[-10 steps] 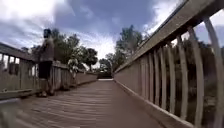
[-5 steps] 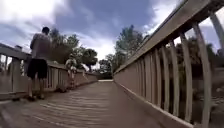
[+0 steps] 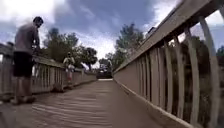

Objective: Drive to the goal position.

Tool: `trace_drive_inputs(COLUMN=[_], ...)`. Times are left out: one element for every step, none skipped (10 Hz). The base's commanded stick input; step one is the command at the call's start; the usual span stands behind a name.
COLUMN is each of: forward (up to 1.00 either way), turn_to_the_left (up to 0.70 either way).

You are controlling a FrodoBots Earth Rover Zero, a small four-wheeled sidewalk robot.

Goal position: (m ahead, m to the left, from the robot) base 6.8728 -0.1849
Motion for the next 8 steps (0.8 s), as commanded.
trace_drive_inputs(forward=[0.45,0.45,0.45,0.45,0.45,0.45,0.45,0.45], turn_to_the_left=[0.22,0.27,0.27,0.27,0.27,0.27,0.27,0.27])
